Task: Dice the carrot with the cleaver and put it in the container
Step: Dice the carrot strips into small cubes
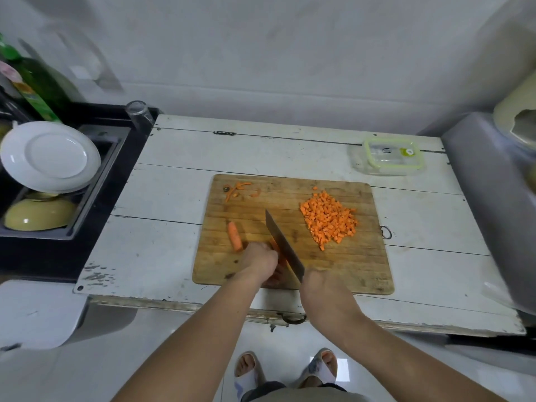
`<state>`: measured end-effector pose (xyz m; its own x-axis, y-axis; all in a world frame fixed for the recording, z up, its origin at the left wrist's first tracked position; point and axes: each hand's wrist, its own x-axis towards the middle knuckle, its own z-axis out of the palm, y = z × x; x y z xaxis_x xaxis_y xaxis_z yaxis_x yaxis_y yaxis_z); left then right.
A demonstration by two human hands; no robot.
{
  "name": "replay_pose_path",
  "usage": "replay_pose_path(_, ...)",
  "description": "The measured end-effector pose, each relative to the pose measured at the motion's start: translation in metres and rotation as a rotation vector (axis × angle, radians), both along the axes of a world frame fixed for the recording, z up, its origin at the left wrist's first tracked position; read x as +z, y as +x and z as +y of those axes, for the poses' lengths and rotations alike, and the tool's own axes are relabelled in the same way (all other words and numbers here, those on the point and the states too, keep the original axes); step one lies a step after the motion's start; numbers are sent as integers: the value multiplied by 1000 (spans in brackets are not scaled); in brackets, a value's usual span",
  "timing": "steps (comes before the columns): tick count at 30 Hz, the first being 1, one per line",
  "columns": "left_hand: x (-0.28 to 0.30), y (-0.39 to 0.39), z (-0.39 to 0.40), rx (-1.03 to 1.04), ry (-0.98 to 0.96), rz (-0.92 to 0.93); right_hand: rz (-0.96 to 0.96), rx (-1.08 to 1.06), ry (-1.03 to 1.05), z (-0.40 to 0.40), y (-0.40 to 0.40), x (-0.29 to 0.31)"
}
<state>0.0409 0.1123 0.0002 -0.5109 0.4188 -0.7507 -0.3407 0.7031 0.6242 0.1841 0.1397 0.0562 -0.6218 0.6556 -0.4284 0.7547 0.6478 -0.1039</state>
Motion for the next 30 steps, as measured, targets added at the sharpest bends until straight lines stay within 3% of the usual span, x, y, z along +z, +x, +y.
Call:
replay_pose_path(7, 3, 3, -3, 21, 19, -8, 190, -184, -26, 11, -25, -23)
replay_pose_path(15, 7, 6, -5, -24, 23, 92, 131, -155, -31, 4, -25, -15)
replay_pose_path(19, 10, 7, -3, 3, -1, -29, 169, -149, -97, 0, 16, -21)
replay_pose_path(23, 7, 5, -2, 32, 12, -39, 160, -131, -71, 5, -4, -26)
replay_pose_path(30, 4, 6, -8, 12, 65, -21, 309, -255, -97, 14, -5, -27)
